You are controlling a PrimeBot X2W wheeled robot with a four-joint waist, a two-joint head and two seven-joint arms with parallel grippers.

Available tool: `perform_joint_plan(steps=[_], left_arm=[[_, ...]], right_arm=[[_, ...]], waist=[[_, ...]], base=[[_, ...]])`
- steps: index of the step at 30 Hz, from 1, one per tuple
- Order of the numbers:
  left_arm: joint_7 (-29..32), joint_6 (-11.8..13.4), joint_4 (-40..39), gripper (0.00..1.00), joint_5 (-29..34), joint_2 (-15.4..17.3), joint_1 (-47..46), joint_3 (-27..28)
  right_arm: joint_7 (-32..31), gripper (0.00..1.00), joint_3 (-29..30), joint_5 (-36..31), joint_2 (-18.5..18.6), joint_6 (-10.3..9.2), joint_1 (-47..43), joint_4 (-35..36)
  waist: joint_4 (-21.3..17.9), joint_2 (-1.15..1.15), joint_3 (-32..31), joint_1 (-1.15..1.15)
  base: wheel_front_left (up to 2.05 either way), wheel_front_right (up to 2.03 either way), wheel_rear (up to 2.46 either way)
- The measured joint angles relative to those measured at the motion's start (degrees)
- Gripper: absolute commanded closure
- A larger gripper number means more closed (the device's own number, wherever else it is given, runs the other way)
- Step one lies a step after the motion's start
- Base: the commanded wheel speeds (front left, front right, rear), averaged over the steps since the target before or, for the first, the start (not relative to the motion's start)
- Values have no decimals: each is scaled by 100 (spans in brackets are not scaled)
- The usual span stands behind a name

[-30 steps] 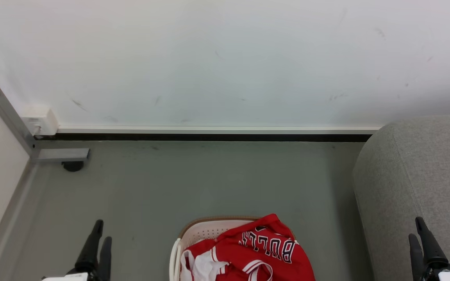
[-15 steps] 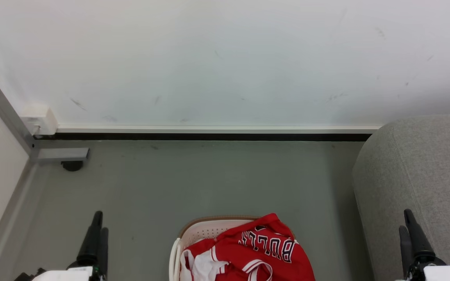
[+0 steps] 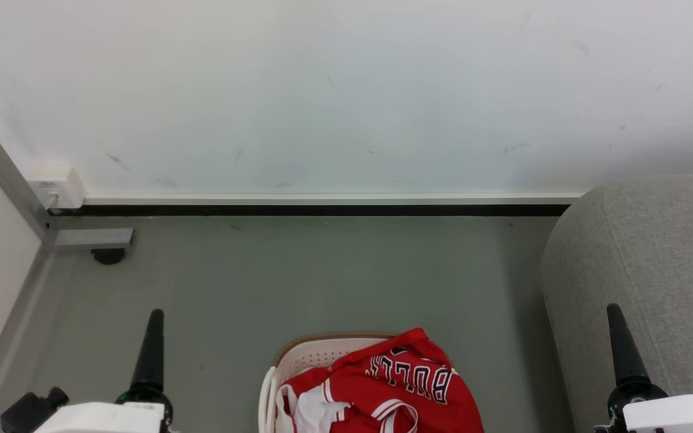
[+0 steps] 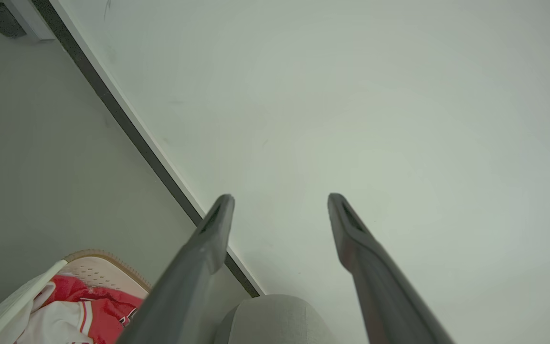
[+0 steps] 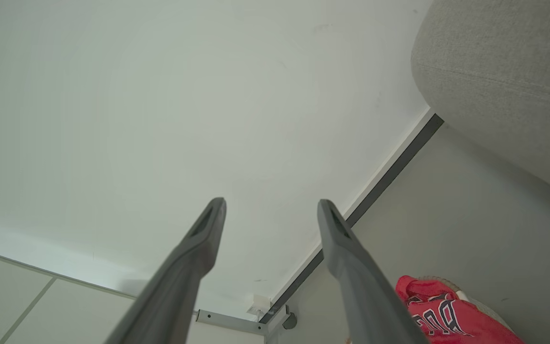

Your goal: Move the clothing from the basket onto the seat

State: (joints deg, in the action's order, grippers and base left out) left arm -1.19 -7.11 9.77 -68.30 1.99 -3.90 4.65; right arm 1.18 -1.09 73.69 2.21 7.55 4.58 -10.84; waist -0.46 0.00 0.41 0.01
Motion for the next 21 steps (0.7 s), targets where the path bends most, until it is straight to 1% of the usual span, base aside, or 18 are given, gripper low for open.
perform_joint_plan(steps=[1,5,13,21], left_arm=[[-26,0,-37,0,236,4,0,-31],[-98,44,-112,0,772,4,-2,-121],[-276,220,-190,0,1688,7,-1,-241],[-400,314,-250,0,2587,14,18,-341]], right_arm=[[24,0,-13,-109,0,0,0,9],[97,0,-55,-588,0,0,1,42],[253,0,-183,-1517,0,0,14,54],[409,0,-248,-2528,1,0,54,-19]], waist=[[-2,0,0,0],[-9,0,-1,0],[-22,0,-12,0],[-36,0,-20,0]], base=[[0,0,0],[0,0,0],[0,0,0],[0,0,0]])
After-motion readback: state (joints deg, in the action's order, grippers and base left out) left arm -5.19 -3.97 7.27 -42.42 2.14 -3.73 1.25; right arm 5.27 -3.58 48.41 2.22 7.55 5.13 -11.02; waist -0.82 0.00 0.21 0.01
